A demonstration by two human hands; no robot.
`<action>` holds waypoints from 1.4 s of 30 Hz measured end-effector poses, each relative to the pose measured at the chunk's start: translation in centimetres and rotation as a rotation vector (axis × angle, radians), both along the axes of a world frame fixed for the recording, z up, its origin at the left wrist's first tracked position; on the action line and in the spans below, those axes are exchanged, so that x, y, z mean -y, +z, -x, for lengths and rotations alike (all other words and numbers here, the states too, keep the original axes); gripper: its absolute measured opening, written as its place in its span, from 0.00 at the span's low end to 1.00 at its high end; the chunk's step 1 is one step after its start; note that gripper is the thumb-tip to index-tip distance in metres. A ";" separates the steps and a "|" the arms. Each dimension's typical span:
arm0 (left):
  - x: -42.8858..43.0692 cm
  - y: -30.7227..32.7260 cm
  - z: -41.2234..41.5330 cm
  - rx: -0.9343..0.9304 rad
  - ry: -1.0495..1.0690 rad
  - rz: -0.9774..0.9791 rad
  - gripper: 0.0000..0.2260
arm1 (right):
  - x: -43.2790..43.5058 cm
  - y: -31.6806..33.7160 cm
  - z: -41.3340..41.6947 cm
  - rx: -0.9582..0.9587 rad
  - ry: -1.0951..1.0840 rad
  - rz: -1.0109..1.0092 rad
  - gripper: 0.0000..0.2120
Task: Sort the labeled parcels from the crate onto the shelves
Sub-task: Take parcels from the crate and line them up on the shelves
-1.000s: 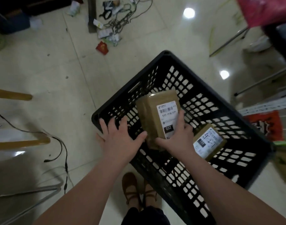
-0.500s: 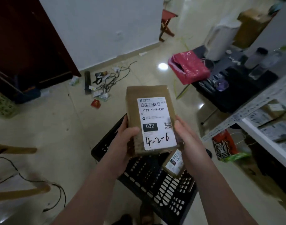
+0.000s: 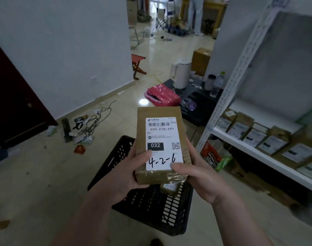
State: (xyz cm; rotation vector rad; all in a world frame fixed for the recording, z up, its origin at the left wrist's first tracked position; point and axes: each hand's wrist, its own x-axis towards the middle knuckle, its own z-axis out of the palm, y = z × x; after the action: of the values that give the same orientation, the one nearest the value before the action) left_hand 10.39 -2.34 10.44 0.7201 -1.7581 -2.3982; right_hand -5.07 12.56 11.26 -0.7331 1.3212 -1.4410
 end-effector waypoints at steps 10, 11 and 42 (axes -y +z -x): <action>-7.0 0.9 -1.3 -0.022 -0.340 0.101 0.33 | -11.2 1.5 -2.6 0.015 -0.088 -0.045 0.51; -7.9 1.1 -0.8 -0.023 -0.363 0.096 0.33 | -12.6 1.7 -2.5 0.023 -0.121 -0.058 0.52; -46.4 16.6 34.3 -0.236 -0.581 0.016 0.31 | -52.4 16.1 22.5 -0.276 -0.946 0.085 0.48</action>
State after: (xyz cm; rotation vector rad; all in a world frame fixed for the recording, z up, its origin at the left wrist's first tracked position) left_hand -23.96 44.11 27.04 -0.1065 -2.0890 -2.6482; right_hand -27.56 64.95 27.41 -0.3527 1.9700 -2.1912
